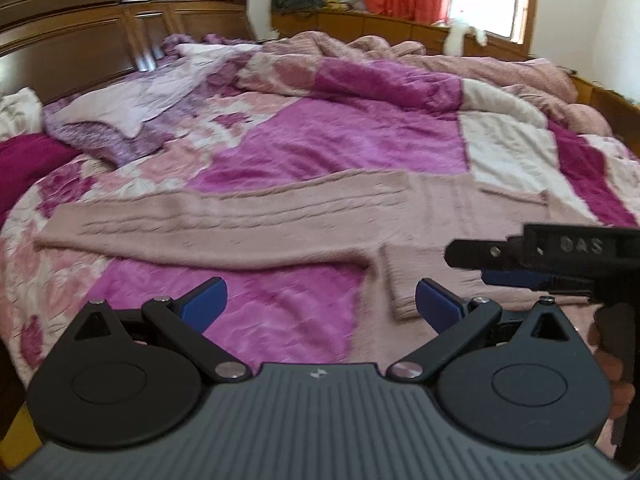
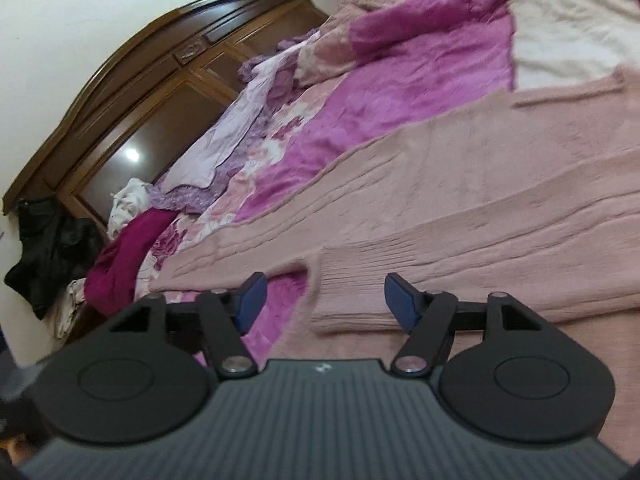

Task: Fold small clothes
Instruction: 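Carry the cuff across the cardigan body and open the right gripper, then move the left gripper to the other sleeve cuff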

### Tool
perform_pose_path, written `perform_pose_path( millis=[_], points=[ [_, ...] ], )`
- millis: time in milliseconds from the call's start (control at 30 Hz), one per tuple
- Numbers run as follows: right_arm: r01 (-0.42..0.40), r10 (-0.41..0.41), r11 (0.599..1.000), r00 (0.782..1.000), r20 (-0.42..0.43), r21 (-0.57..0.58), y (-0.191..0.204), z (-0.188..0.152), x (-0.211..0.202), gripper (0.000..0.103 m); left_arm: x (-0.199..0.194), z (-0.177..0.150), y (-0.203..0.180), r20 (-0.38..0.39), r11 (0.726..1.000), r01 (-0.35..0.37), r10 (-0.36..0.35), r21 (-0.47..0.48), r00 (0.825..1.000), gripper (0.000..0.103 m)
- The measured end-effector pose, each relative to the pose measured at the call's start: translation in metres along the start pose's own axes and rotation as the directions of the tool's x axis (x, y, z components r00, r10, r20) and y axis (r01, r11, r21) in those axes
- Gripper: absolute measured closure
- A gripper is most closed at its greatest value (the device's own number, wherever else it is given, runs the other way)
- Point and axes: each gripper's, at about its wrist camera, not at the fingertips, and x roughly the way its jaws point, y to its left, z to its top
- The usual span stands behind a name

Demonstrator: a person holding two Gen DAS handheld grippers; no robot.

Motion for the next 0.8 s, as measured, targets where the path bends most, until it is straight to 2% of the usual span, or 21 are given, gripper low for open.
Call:
perform_pose_path(
  millis=[100,200,300,467,533,600,633,700,733,800],
  points=[
    [0.094,-0.093,0.995,0.995,0.037,-0.015,-0.018,0.002,-0.029,0.035,0.006,0.006,-0.018,-0.004,0.999,0.032,-0.032,0.027,0.999,0.0],
    [0.197,-0.196,0.98,0.977,0.085,-0.003,-0.043,0.002,-0.058,0.035,0.017,0.011,-0.039,-0.019,0.996,0.058,-0.057,0.061,0.998,0.0],
    [0.27,-0.278,0.959,0.954,0.111,0.083,-0.079,-0.002,-0.09,0.035,0.03,0.015,-0.057,-0.029,0.992,0.095,-0.093,0.077,0.995,0.0],
    [0.328,-0.368,0.909,0.922,0.123,0.259,-0.143,-0.014,-0.125,0.034,0.062,0.018,-0.083,-0.061,0.986,0.123,-0.117,0.111,0.991,0.0],
    [0.394,-0.444,0.871,0.887,0.126,0.292,-0.162,-0.017,-0.132,0.035,0.079,0.016,-0.091,-0.085,0.986,0.106,-0.096,0.126,0.992,0.0],
    [0.482,-0.542,0.815,0.831,0.128,0.322,-0.175,-0.021,-0.14,0.038,0.098,0.011,-0.097,-0.122,0.987,0.064,-0.046,0.147,0.991,0.001],
    [0.498,-0.566,0.798,0.814,0.134,0.34,-0.181,-0.023,-0.145,0.039,0.106,0.009,-0.097,-0.138,0.987,0.042,-0.021,0.154,0.99,0.001],
    [0.436,-0.527,0.808,0.835,0.155,0.397,-0.196,-0.031,-0.156,0.039,0.125,-0.001,-0.095,-0.191,0.987,0.003,0.029,0.162,0.981,0.002],
    [0.421,-0.518,0.81,0.84,0.161,0.409,-0.198,-0.033,-0.158,0.039,0.131,-0.005,-0.091,-0.211,0.989,0.004,0.027,0.145,0.977,0.001],
    [0.443,-0.527,0.813,0.835,0.156,0.377,-0.195,-0.033,-0.159,0.039,0.136,-0.009,-0.079,-0.207,0.998,0.022,-0.008,0.064,0.978,0.0]
  ],
)
